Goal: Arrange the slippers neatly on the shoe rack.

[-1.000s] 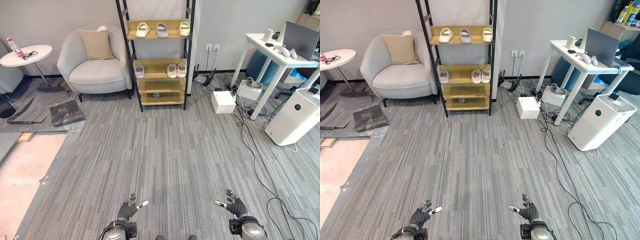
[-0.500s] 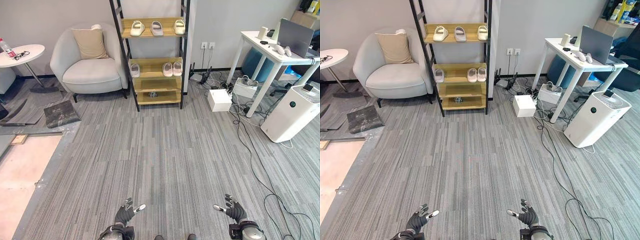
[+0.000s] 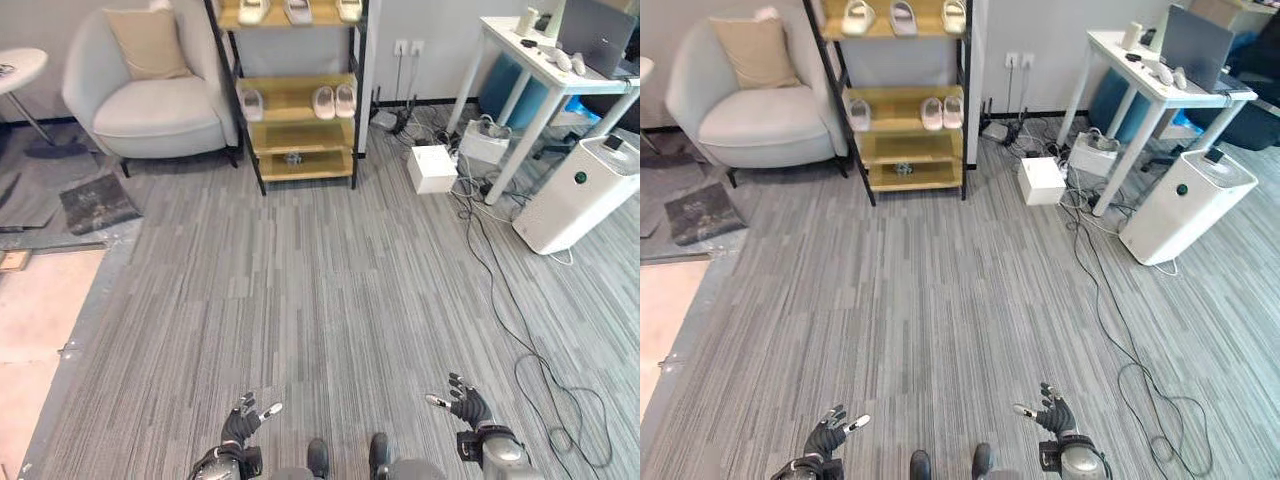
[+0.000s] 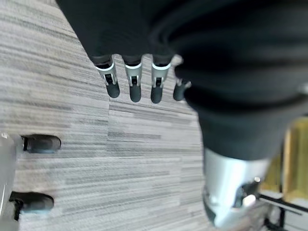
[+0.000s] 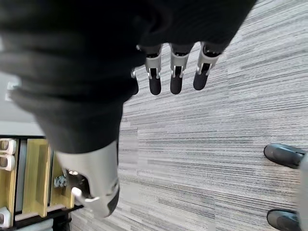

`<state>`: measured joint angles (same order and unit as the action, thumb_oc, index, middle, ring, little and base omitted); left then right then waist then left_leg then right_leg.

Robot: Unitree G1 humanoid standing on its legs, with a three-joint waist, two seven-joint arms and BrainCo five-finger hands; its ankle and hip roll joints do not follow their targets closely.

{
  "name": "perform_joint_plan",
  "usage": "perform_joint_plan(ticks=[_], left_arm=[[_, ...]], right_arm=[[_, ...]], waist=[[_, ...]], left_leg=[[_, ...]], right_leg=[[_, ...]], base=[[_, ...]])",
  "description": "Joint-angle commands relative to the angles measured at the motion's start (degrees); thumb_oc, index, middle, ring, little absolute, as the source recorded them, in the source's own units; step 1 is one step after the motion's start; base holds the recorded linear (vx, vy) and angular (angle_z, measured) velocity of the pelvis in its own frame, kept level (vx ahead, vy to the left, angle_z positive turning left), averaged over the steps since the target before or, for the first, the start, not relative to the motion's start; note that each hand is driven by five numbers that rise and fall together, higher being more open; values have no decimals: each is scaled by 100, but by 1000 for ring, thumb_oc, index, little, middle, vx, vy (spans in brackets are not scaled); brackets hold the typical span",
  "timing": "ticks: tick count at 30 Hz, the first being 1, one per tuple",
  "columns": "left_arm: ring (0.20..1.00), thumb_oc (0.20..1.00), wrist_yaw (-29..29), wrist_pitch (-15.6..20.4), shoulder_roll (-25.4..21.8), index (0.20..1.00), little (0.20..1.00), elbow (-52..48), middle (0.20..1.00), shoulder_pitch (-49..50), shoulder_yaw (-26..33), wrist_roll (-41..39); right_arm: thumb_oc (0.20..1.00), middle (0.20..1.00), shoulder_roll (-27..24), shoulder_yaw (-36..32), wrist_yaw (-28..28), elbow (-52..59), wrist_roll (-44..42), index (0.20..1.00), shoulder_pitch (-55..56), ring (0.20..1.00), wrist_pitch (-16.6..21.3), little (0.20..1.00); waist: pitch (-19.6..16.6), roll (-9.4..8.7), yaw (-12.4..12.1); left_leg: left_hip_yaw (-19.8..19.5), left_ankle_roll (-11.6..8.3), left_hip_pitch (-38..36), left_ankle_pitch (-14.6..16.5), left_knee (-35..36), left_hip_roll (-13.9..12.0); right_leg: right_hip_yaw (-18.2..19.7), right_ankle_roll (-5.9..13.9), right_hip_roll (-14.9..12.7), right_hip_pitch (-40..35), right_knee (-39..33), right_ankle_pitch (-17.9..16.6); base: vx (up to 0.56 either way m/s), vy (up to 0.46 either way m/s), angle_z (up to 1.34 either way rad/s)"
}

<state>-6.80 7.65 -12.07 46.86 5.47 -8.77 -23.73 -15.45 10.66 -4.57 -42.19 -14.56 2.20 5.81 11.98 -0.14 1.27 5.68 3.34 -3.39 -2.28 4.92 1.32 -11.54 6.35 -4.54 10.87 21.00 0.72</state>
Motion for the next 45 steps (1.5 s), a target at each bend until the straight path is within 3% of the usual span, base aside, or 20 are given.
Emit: perform_joint_plan(ticks=[1,8,10,13,15,16,19,20,21,23,25,26,27,28,30,34,36,38,43,45], left_arm=[[1000,1000,-17,287,-194,1000,1000,-245,1000,-99,117,-85],[1000,1000,-57,268,-207,1000,1000,-324,1000,-326,148,74],[1000,1000,-50,266,-199,1000,1000,-318,1000,-346,146,117],[1000,1000,-51,259,-97,1000,1000,-123,1000,-435,31,121],[1000,1000,-57,246,-50,1000,1000,-102,1000,-448,38,-4],[1000,1000,-43,256,50,1000,1000,-11,1000,-451,83,-278],[1000,1000,-20,278,54,1000,1000,13,1000,-444,58,-320],[1000,1000,-27,277,71,1000,1000,-7,1000,-464,3,-394],[1000,1000,-33,262,61,1000,1000,-35,1000,-479,-26,-424],[1000,1000,-10,217,62,1000,1000,-25,1000,-500,-120,-382],[1000,1000,-35,196,51,1000,1000,-34,1000,-432,-147,-307],[1000,1000,-35,182,53,1000,1000,-52,1000,-397,-163,-292],[1000,1000,-49,151,46,1000,1000,0,1000,-394,-148,-214],[1000,1000,-72,150,35,1000,1000,15,1000,-391,-149,-156],[1000,1000,-74,106,2,1000,1000,28,1000,-405,-125,-97],[1000,1000,-79,165,-30,1000,1000,-29,1000,-283,-37,-101],[1000,1000,-66,153,-63,1000,1000,62,1000,-250,-15,-103],[1000,1000,-68,155,-108,1000,1000,51,1000,-244,-27,-63],[1000,1000,-67,154,-158,1000,1000,-74,1000,-275,-113,-112],[1000,1000,-43,141,-155,1000,1000,-164,1000,-240,-140,-91]], right_arm=[[1000,1000,-64,28,-43,381,-7,1000,-54,1000,162,1000],[1000,1000,-71,-96,-118,427,-37,1000,15,1000,164,1000],[1000,1000,-81,-133,-115,401,-26,1000,66,1000,161,1000],[1000,1000,-196,-200,-85,305,-132,1000,168,1000,188,1000],[1000,1000,-218,-209,-82,289,-153,1000,164,1000,195,1000],[1000,1000,-277,-211,-46,343,-251,1000,178,1000,234,1000],[1000,1000,-306,-199,-32,348,-277,1000,170,1000,248,1000],[1000,1000,-379,-198,-37,460,-334,1000,163,1000,277,1000],[1000,1000,-393,-201,-46,492,-343,1000,156,1000,261,1000],[1000,1000,-399,-216,-55,496,-396,1000,162,1000,244,1000],[1000,1000,-352,-170,-94,450,-389,1000,128,1000,262,1000],[1000,1000,-340,-148,-90,470,-379,1000,146,1000,253,1000],[1000,1000,-330,-92,-94,514,-331,1000,165,1000,266,1000],[1000,1000,-317,-70,-108,500,-319,1000,159,1000,284,1000],[1000,1000,-315,-69,-110,526,-308,1000,137,1000,259,1000],[1000,1000,-257,-21,-56,540,-273,1000,94,1000,247,1000],[1000,1000,-162,24,-15,560,-240,1000,37,1000,231,1000],[1000,1000,-98,54,30,553,-232,1000,-1,1000,219,1000],[1000,1000,-27,-8,52,506,-286,1000,7,1000,196,1000],[1000,1000,15,-42,50,453,-294,1000,70,1000,178,1000]], waist=[[53,-157,-9],[110,-251,273],[73,-250,306],[-168,-131,406],[-227,-94,426],[-255,2,391],[-243,-29,373],[-134,-125,278],[-96,-170,249],[39,-368,69],[5,-442,-95],[-1,-431,-142],[-51,-336,-196],[-47,-336,-230],[-68,-314,-238],[-228,-297,-346],[-341,-399,-423],[-359,-468,-460],[-214,-364,-301],[-156,-238,-234]], left_leg=[[-239,-140,-439,527,8,160],[-353,-325,-1045,1000,8,141],[-399,-340,-1145,1057,8,132],[-573,-468,-1381,1123,-179,-87],[-644,-529,-1349,997,-359,-130],[-697,-803,-1144,468,-1219,-256],[-720,-904,-940,253,-1601,-207],[-759,-1077,-517,-135,-2465,-124],[-702,-1086,-359,-234,-2672,-151],[-442,-874,450,130,-2746,-116],[-282,-645,1009,382,-1639,-150],[-297,-665,993,210,-1242,-213],[-351,-777,1251,-440,-458,-439],[-339,-833,1388,-590,-82,-476],[-190,-887,1478,-736,7,-517],[-371,-820,1311,-800,-8,-438],[-322,-628,1254,-576,-256,-242],[-239,-471,1243,-346,-466,-130],[-198,-91,684,17,-448,80],[-271,-34,375,130,-313,56]], right_leg=[[-156,267,-605,-184,-735,-500],[-574,468,-522,110,-2303,-1118],[-600,449,-494,82,-2294,-1114],[-518,205,-204,-143,-2198,-913],[-576,136,-154,-171,-2114,-824],[-645,-67,38,-441,-2078,-556],[-634,-139,58,-552,-2112,-468],[-556,-280,84,-809,-2127,-299],[-549,-329,94,-902,-2132,-219],[-461,-331,3,-1272,-2274,-73],[-397,-232,26,-1575,-2445,70],[-351,-225,58,-1678,-2471,125],[-286,-226,187,-1886,-2560,237],[-245,-219,204,-1992,-2589,313],[-141,-204,244,-2138,-2600,352],[34,-125,218,-2330,-2599,478],[147,23,-60,-2357,-2236,514],[246,158,-232,-2128,-1591,343],[286,334,-518,-1250,471,-802],[192,274,-531,-941,900,-751]], base=[[165,-21,7],[289,-79,1],[319,-86,19],[438,-161,52],[369,-169,47],[336,-175,17],[248,-149,1],[267,-180,-21],[324,-216,10],[347,-151,12],[488,-40,21],[561,83,12],[479,99,-28],[505,131,-31],[345,121,-53],[330,168,-61],[410,267,-34],[268,230,-9],[228,227,0],[286,164,7]])
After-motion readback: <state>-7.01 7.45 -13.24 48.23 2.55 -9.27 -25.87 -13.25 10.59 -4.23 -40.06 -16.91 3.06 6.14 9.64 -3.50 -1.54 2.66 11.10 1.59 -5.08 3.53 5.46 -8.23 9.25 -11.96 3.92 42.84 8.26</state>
